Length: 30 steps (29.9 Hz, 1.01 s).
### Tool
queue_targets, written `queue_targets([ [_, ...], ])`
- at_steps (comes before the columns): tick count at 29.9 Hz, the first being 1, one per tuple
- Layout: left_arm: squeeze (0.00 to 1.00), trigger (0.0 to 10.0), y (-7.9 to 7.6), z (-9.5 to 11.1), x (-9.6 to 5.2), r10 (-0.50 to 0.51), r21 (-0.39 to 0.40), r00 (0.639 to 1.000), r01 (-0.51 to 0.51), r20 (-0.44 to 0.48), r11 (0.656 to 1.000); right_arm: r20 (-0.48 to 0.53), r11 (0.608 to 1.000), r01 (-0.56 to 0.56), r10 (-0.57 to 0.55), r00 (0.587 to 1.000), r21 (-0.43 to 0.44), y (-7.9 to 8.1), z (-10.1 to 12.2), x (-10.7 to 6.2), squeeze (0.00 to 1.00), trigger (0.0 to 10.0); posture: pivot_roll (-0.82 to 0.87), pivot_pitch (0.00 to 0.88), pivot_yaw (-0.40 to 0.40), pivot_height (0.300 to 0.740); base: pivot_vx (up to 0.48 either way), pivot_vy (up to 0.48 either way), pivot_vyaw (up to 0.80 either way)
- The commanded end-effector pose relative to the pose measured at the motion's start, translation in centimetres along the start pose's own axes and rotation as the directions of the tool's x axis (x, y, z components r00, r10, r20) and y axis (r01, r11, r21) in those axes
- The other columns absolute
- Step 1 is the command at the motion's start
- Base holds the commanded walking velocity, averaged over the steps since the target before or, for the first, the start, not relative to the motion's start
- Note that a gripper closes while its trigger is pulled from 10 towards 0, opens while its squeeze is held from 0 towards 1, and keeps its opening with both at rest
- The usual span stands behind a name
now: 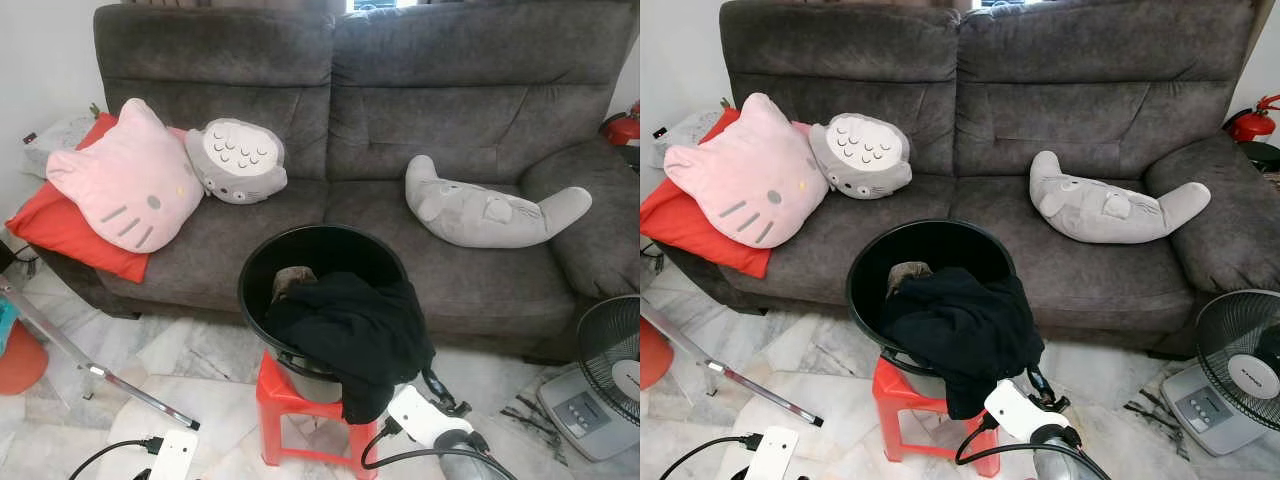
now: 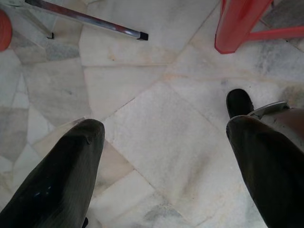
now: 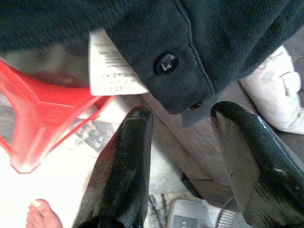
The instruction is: Hang hanger
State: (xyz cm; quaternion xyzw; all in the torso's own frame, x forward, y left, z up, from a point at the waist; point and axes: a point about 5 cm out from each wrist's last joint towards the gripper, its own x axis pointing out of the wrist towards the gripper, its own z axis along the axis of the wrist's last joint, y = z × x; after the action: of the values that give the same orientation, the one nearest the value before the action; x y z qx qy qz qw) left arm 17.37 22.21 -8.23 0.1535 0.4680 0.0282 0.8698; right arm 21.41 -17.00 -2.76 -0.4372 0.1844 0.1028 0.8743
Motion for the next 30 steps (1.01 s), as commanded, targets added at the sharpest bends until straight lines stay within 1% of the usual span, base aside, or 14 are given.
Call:
queue_targets([
  [1,0.0,10.0,0.2,-0.3,0.0,0.007,0.006,1.0,-0.007,-0.007,1.0,0.016,1.0,-0.002,0.002,1.0,-0.01,0.3,0.3,0.1,0.0,10.0,-0.04,0.0,0.054,0.74,0.0,0.0,0.0],
  [4,0.0,10.0,0.2,-0.3,0.0,0.007,0.006,1.0,-0.007,-0.006,1.0,0.012,1.0,-0.003,0.003,1.0,-0.011,0.6,0.1,0.2,0.0,10.0,-0.04,0.0,0.054,0.74,0.0,0.0,0.0],
  [5,0.0,10.0,0.2,-0.3,0.0,0.007,0.006,1.0,-0.007,-0.006,1.0,0.015,1.0,-0.016,0.016,1.0,-0.012,1.0,0.1,0.2,0.0,10.0,-0.04,0.0,0.054,0.74,0.0,0.0,0.0],
  [10,0.0,10.0,0.2,-0.2,0.0,0.009,0.005,1.0,-0.009,-0.005,1.0,0.018,1.0,-0.023,0.023,1.0,-0.017,1.3,0.1,0.3,0.0,10.0,-0.04,0.0,0.057,0.74,0.0,0.0,0.0],
  [11,0.0,10.0,0.2,-0.2,0.0,0.01,0.004,1.0,-0.01,-0.005,1.0,0.026,1.0,-0.026,0.026,0.999,-0.013,1.4,0.2,0.4,0.98,10.0,-0.04,0.0,0.057,0.74,0.0,0.0,0.0],
  [12,0.0,10.0,0.3,-0.2,0.0,0.011,0.004,1.0,-0.011,-0.005,1.0,0.036,1.0,-0.028,0.028,0.999,-0.012,1.4,0.3,0.5,1.0,10.0,-0.03,0.0,0.056,0.74,0.0,0.0,0.0],
  [18,0.0,10.0,0.3,-0.2,0.0,0.012,0.001,1.0,-0.012,-0.004,1.0,0.045,0.999,0.021,-0.02,0.999,-0.028,0.7,0.6,1.2,1.0,10.0,-0.03,0.0,0.055,0.74,0.0,0.0,0.0],
  [21,0.0,10.0,0.2,-0.1,0.0,0.012,0.001,1.0,-0.012,-0.003,1.0,0.047,0.999,0.025,-0.024,0.999,-0.026,0.6,0.6,1.3,1.0,10.0,-0.03,0.0,0.055,0.74,0.0,0.0,0.0],
  [26,0.0,10.0,0.2,-0.1,0.0,0.011,0.001,1.0,-0.011,-0.002,1.0,0.029,0.998,0.039,-0.038,0.999,-0.051,0.5,0.5,1.7,1.0,10.0,-0.03,0.0,0.055,0.74,0.0,0.0,0.0],
  [27,0.0,10.0,0.2,-0.1,0.0,0.011,0.001,1.0,-0.011,-0.002,1.0,0.029,0.998,0.04,-0.039,0.999,-0.051,0.5,0.5,1.7,0.58,10.0,-0.03,0.0,0.055,0.74,0.0,0.0,0.0],
  [28,0.0,10.0,0.2,-0.1,0.0,0.011,0.001,1.0,-0.011,-0.002,1.0,0.04,0.997,0.035,-0.032,0.999,-0.071,0.5,0.7,1.9,0.0,10.0,-0.03,0.0,0.056,0.74,0.0,0.0,0.0],
  [29,0.0,10.0,0.2,-0.1,0.0,0.011,0.001,1.0,-0.011,-0.002,1.0,0.04,0.997,0.035,-0.032,0.999,-0.071,0.5,0.7,1.9,0.0,10.0,-0.03,0.0,0.056,0.74,0.0,0.0,0.0],
  [30,0.0,10.0,0.2,0.0,0.0,0.011,0.001,1.0,-0.011,-0.001,1.0,0.051,0.995,0.034,-0.029,0.998,-0.093,0.4,0.8,2.1,0.0,10.0,-0.03,0.0,0.056,0.74,0.0,0.0,0.0],
])
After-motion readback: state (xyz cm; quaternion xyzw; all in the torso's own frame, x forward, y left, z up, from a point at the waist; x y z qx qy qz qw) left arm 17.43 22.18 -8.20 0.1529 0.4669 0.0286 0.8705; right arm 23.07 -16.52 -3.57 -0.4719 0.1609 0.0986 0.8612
